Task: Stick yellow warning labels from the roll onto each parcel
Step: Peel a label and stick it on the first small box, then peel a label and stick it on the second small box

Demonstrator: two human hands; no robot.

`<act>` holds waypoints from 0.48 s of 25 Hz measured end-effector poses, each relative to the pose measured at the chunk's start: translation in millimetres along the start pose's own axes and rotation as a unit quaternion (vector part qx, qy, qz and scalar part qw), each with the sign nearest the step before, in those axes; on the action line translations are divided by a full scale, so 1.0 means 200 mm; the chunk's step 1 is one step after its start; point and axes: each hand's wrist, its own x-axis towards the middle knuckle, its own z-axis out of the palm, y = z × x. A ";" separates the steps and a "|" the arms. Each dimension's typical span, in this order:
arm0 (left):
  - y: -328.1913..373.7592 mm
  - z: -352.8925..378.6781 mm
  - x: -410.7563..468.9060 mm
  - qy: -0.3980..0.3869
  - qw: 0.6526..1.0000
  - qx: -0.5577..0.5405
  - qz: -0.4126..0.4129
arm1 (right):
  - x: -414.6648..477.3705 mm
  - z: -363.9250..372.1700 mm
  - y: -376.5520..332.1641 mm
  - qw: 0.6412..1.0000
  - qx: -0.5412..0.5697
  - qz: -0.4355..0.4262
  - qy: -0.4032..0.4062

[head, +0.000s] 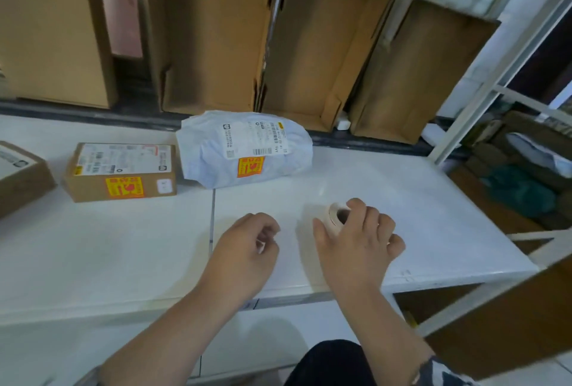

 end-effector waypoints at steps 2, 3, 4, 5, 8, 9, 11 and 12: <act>0.02 0.10 0.06 -0.006 1.000 0.028 -0.011 | 0.00 0.02 0.02 0.999 0.036 -0.020 -0.016; 0.03 0.13 0.09 -0.003 0.999 0.048 -0.010 | -0.01 0.03 0.05 0.997 0.067 -0.037 -0.021; 0.04 0.15 0.11 -0.005 0.998 0.062 -0.007 | -0.03 0.02 0.08 0.993 0.099 -0.057 -0.031; 0.04 0.15 0.14 -0.018 0.998 0.064 -0.007 | -0.04 0.02 0.12 0.987 0.133 -0.078 -0.048; 0.05 0.15 0.17 -0.083 0.996 0.014 -0.012 | -0.04 -0.04 0.25 0.954 0.222 -0.153 -0.132; 0.06 0.17 0.16 -0.098 0.995 -0.004 -0.008 | -0.04 -0.06 0.28 0.944 0.233 -0.174 -0.156; 0.07 0.21 0.14 -0.104 0.994 -0.017 -0.001 | -0.03 -0.07 0.31 0.933 0.246 -0.196 -0.175; 0.08 0.24 0.13 -0.095 0.995 -0.017 0.004 | -0.02 -0.07 0.32 0.930 0.253 -0.203 -0.173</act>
